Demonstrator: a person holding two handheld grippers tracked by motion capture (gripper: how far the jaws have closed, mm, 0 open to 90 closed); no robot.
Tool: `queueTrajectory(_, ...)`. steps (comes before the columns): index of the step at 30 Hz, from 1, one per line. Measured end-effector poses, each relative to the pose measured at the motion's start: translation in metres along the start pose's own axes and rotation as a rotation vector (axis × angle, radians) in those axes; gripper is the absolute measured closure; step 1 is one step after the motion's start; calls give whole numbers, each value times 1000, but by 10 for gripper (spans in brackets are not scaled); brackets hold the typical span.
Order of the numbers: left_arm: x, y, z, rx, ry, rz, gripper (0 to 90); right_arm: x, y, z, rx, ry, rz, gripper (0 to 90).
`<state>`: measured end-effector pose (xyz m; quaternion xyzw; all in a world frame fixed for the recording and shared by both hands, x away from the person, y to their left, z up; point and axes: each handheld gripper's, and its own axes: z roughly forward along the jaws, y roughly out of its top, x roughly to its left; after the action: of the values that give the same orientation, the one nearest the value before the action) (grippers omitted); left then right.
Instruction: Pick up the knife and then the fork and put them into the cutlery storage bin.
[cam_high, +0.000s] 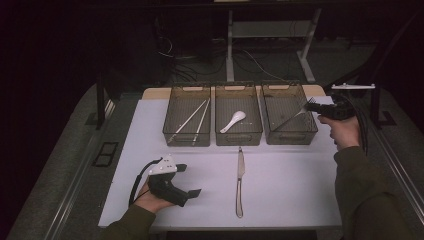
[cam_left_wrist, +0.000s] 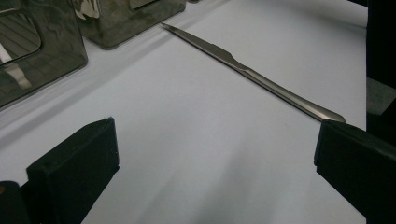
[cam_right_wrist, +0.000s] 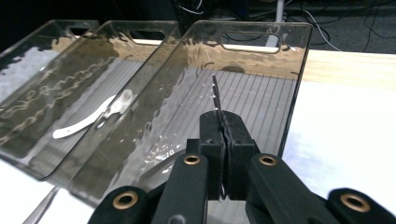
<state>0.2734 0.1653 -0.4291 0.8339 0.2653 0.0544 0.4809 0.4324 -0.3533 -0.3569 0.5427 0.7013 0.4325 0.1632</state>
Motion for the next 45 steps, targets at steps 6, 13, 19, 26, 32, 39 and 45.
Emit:
queueTrajectory(6,0,0,2,5,-6,0,0,-1,6,20,2,-4,31,866)
queueTrajectory(13,0,1,1,1,-6,1,0,-2,8,34,10,-149,-2,405)
queueTrajectory(19,1,1,2,3,-9,3,0,-7,11,24,-61,-161,-5,318)
queueTrajectory(26,0,1,2,2,-5,3,0,-9,9,16,-62,-152,14,301)
queueTrajectory(32,1,1,2,6,-4,6,0,-2,5,7,-76,-66,6,277)
queueTrajectory(39,-1,1,2,10,2,11,0,17,-7,-7,-73,13,-69,269)
queueTrajectory(45,-2,1,2,15,16,19,0,35,-23,-21,-68,64,-123,269)
